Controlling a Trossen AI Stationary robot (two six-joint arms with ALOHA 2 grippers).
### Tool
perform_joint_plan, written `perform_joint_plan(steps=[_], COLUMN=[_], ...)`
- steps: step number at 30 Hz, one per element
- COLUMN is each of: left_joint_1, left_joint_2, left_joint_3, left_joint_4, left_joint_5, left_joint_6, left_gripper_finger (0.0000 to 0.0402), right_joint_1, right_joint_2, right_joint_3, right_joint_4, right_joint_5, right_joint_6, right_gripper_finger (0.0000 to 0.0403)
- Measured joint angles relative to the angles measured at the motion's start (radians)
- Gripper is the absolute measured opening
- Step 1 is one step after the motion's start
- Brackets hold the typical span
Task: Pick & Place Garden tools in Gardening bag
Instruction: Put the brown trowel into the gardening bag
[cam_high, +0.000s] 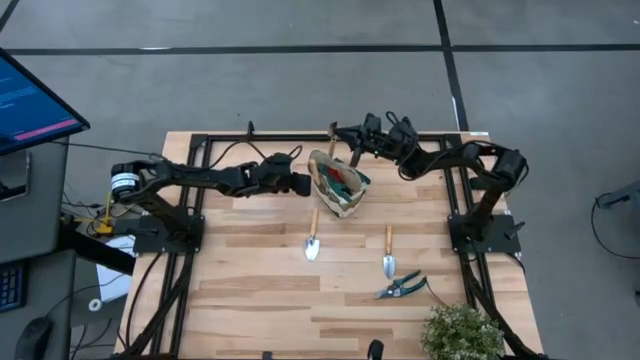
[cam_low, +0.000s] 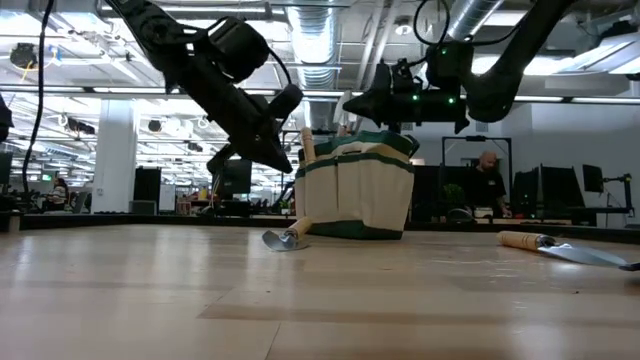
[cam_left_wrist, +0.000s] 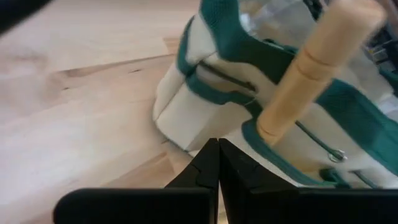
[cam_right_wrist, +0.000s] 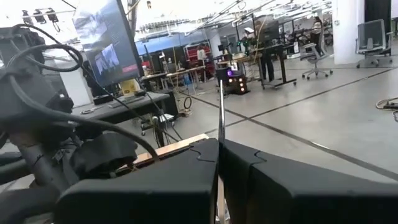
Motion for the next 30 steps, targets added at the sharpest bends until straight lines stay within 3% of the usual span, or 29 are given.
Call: perform_joint_plan(steps=[18, 23, 30], left_joint_1=[0.006, 0.006, 0.005], left_joint_2=[-0.002, -0.002, -0.002], left_joint_3=[0.001, 0.001, 0.001], left_joint_4=[0.068, 0.070, 0.070], left_joint_5=[0.001, 0.013, 0.076], left_joint_6=[0.001, 0.000, -0.015], left_gripper_finger=[0.0004, 0.0005, 0.0004], right_joint_1=[0.007, -0.008, 0.006], right_joint_2=[-0.020, -0.133, -0.293], right_joint_3=[-0.005, -0.003, -0.003], right_joint_4=[-0.223, -0.243, -0.473], right_joint_5=[-0.003, -0.035, -0.056], right_joint_6=[-0.165, -0.160, -0.239], right_gripper_finger=[0.0000, 0.0000, 0.0000])
